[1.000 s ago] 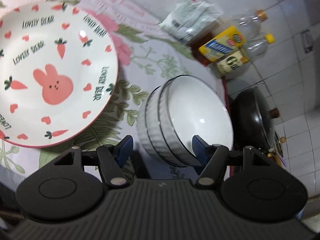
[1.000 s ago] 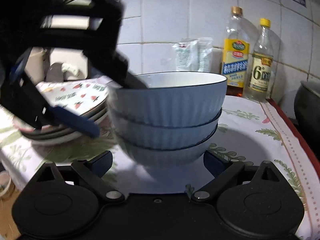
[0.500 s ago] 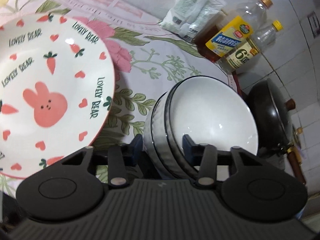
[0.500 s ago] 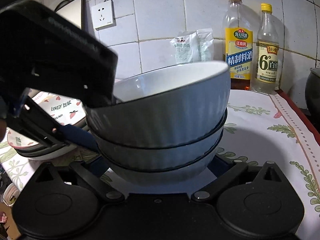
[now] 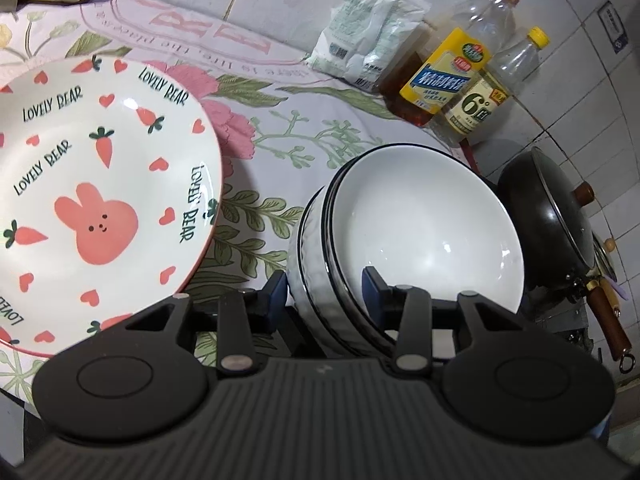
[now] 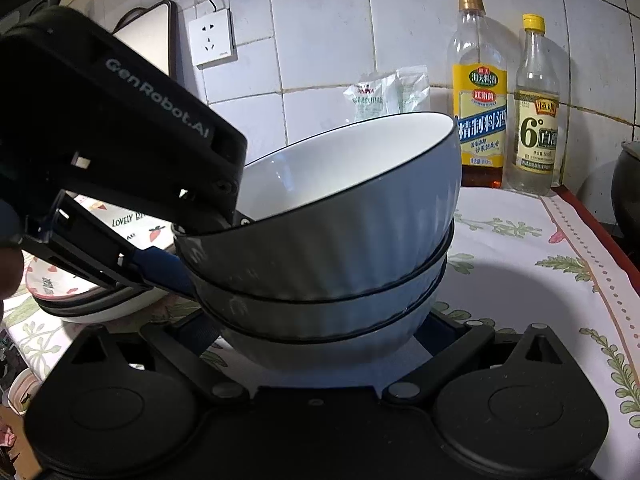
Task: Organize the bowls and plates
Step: 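Carry the bowl stack with the left gripper over the bunny plate stack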
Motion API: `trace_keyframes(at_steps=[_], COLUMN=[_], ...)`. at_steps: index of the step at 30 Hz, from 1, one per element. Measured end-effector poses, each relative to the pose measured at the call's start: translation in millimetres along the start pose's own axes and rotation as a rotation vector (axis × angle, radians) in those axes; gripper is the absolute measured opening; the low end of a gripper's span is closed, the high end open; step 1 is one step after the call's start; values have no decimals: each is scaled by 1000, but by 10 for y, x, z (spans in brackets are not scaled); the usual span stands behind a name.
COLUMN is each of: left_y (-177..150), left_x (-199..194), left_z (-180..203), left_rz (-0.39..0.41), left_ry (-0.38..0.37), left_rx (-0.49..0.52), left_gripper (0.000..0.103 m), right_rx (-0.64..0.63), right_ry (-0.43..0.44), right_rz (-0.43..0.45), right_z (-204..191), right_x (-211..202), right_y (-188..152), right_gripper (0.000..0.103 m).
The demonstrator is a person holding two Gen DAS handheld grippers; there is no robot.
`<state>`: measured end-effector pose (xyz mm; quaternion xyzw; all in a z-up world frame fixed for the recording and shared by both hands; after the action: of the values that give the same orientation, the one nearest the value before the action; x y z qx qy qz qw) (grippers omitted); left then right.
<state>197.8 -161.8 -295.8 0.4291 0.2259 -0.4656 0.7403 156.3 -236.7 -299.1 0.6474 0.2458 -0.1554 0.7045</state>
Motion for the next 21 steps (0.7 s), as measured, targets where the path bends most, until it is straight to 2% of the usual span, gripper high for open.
trace_keyframes(at_steps=[7, 13, 21], left_y=[-11, 88, 346], left_x=[-254, -651, -1163], left_z=[24, -48, -408], left_rz=[12, 48, 121], left_ry=[-5, 11, 93], left_rx=[-26, -61, -87], left_gripper=[39, 39, 39], right_rx=[-32, -65, -86], right_ry=[17, 63, 175], right_rz=[-8, -4, 10], right_z=[-91, -351, -910], right_x=[-173, -316, -227], right_y=[137, 392, 713], right_gripper=[102, 102, 102])
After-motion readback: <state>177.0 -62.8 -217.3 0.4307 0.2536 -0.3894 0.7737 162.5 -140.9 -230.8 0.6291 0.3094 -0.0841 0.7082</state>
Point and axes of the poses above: each gripper's, at about its wrist camera, not at the fingertips, and x roughly the way its jaws point, z to its right, y to its top, the point moved 9 cm from there along x, roughly the way its jaws point, and after that the axes turned 4 degrees about -x, right-handed, at the moved point
